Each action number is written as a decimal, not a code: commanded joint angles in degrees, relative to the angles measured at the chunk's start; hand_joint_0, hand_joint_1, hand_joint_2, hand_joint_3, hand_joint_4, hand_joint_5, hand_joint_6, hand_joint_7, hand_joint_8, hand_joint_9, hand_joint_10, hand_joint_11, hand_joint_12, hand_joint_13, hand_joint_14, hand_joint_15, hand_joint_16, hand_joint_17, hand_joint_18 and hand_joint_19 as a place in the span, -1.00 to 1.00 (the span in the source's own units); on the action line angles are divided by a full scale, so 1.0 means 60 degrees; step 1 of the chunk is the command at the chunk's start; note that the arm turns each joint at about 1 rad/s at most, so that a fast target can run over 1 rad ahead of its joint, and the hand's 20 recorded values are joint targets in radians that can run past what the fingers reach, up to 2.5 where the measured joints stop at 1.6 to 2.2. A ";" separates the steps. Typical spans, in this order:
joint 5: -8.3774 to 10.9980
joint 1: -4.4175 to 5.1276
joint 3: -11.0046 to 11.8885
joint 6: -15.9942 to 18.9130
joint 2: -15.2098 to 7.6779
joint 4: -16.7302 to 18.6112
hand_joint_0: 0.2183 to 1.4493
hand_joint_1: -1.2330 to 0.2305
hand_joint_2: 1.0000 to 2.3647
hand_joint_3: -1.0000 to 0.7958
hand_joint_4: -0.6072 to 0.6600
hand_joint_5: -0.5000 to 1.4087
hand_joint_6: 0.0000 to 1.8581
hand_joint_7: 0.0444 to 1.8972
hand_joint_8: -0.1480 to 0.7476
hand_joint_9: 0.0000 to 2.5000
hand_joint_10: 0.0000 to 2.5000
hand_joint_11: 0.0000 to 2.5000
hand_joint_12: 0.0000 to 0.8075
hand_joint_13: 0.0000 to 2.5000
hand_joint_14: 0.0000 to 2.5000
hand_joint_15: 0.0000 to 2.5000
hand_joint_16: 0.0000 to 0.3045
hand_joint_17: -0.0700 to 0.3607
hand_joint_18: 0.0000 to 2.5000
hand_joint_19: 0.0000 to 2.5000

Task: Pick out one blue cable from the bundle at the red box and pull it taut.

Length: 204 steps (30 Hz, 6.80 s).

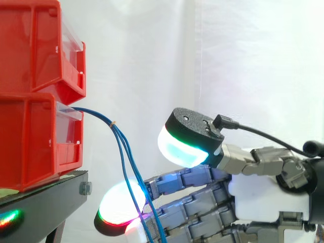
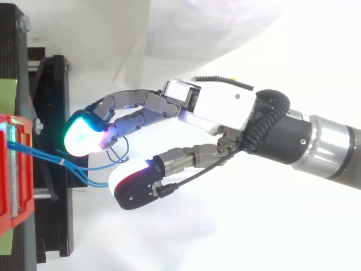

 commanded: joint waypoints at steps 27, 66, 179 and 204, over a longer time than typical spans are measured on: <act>-0.0883 -0.0083 -0.0009 0.1771 -0.0207 0.1153 -0.44 -0.23 -1.00 -0.44 0.25 -0.68 -0.46 -0.21 -0.14 -0.42 -0.99 -0.68 -0.17 -0.47 -0.99 -0.73 -0.66 -0.14 -0.57 -0.66; -0.1527 -0.0273 -0.0009 0.1932 -0.0281 0.1270 -0.37 -0.25 -1.00 -0.40 0.25 -0.67 -0.46 -0.19 -0.15 -0.34 -0.98 -0.50 -0.19 -0.41 -0.99 -0.67 -0.67 -0.15 -0.55 -0.64; -0.2626 -0.0683 0.0606 0.0936 0.0671 -0.1513 -0.33 -0.19 -0.99 -0.36 0.21 -0.56 -0.46 0.34 -0.11 -0.18 -0.98 -0.38 -0.18 -0.28 -0.98 -0.60 -0.67 -0.15 -0.46 -0.59; -0.2611 -0.0830 0.0621 0.0922 0.0671 -0.1513 -0.37 -0.15 -0.99 -0.34 0.20 -0.61 -0.21 -0.05 -0.08 -0.17 -0.98 -0.36 -0.16 -0.26 -0.98 -0.60 -0.66 -0.13 -0.42 -0.57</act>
